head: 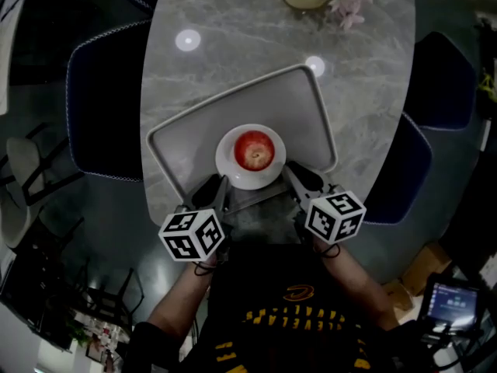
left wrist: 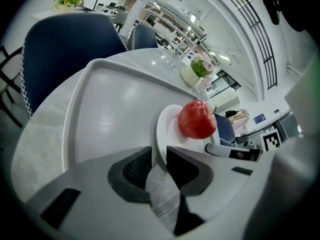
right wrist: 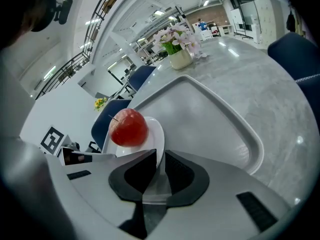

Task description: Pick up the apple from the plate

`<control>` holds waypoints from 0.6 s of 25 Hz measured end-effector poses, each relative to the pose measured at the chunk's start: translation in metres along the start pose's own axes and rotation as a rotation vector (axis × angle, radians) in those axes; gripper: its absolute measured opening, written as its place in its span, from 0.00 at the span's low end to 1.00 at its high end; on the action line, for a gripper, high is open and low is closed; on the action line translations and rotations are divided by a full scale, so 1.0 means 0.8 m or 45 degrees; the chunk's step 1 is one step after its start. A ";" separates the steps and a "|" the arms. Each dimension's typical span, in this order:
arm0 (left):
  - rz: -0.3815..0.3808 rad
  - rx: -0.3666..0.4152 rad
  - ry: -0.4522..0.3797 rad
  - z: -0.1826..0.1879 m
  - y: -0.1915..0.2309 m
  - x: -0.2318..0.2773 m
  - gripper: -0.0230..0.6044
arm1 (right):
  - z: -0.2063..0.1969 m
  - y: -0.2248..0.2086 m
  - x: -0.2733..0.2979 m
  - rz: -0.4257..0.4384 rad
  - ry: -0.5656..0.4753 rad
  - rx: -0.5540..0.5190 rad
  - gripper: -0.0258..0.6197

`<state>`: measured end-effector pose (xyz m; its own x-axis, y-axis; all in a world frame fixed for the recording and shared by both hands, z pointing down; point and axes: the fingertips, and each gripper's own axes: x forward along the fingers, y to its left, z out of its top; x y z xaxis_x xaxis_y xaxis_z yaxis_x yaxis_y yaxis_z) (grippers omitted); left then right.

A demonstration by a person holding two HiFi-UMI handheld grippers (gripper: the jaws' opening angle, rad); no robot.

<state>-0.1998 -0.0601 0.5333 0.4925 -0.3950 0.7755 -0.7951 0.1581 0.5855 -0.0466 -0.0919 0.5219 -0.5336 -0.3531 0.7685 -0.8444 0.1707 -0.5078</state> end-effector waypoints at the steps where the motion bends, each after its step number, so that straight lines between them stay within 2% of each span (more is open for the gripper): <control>1: -0.010 -0.024 0.003 0.000 0.000 0.000 0.16 | 0.000 -0.001 0.001 0.001 0.001 0.019 0.12; 5: -0.044 -0.113 0.019 0.002 0.001 0.000 0.16 | 0.000 -0.002 0.006 0.009 0.017 0.090 0.12; 15: -0.110 -0.277 0.041 0.001 0.000 0.002 0.16 | -0.005 0.007 0.012 0.031 0.068 0.138 0.12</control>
<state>-0.1991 -0.0617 0.5346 0.5692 -0.3868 0.7255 -0.6563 0.3178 0.6843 -0.0565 -0.0911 0.5282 -0.5582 -0.3000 0.7735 -0.8225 0.0774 -0.5635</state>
